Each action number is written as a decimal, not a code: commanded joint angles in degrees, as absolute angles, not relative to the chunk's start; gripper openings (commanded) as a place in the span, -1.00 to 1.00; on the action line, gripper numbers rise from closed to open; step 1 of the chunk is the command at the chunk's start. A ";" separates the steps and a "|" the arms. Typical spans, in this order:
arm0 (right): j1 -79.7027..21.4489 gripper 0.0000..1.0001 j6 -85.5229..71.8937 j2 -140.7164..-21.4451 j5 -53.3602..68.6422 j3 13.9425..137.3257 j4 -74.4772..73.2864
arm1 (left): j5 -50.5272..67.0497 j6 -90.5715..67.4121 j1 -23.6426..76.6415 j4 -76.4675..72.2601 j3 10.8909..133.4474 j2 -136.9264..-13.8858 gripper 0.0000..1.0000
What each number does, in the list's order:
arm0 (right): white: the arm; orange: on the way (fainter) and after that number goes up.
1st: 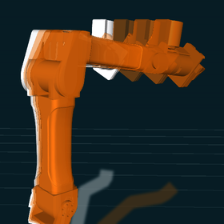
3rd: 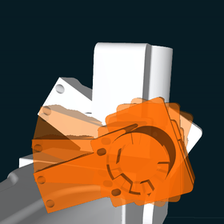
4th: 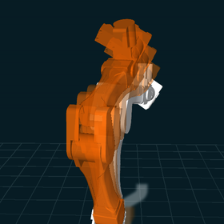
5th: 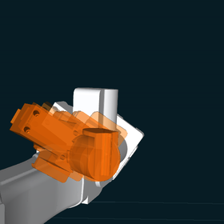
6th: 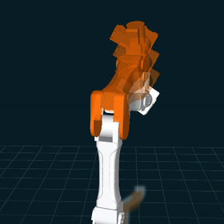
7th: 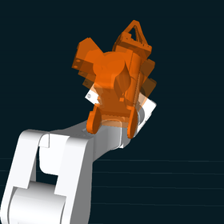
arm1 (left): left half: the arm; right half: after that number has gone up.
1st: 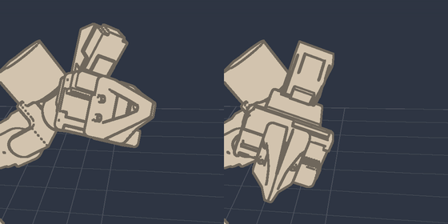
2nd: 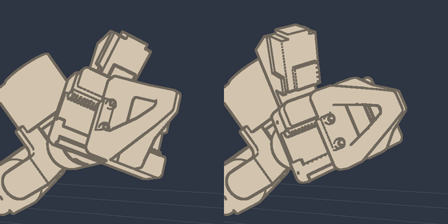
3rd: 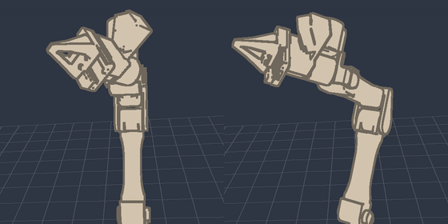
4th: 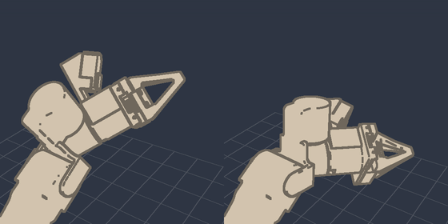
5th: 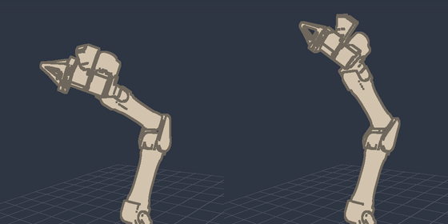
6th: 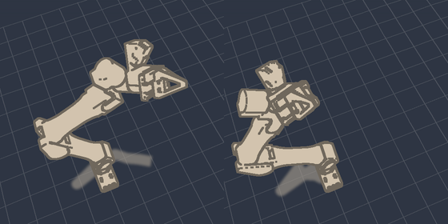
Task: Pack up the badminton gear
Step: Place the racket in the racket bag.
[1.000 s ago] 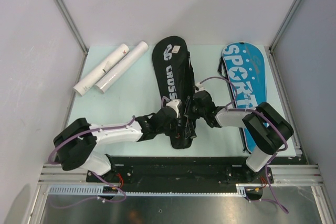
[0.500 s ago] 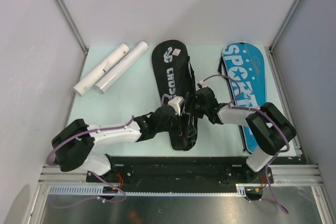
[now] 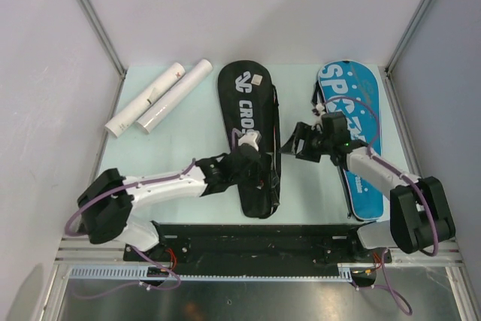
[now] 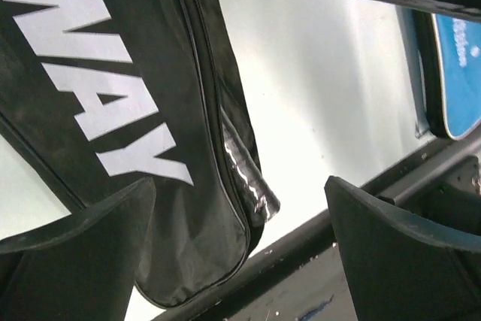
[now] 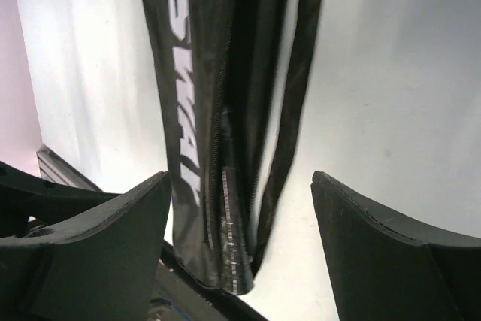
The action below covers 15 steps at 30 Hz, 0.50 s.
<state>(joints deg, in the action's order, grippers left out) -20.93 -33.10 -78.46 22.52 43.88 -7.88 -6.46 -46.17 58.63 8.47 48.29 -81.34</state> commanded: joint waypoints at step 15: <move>-9.84 0.44 -34.98 -111.17 31.47 59.93 19.16 | -26.10 -51.07 63.54 29.96 66.53 -102.73 1.00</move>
<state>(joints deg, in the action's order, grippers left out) -8.88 -34.63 -108.09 32.62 55.07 14.17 -19.29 -49.78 61.10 23.46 62.46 -100.92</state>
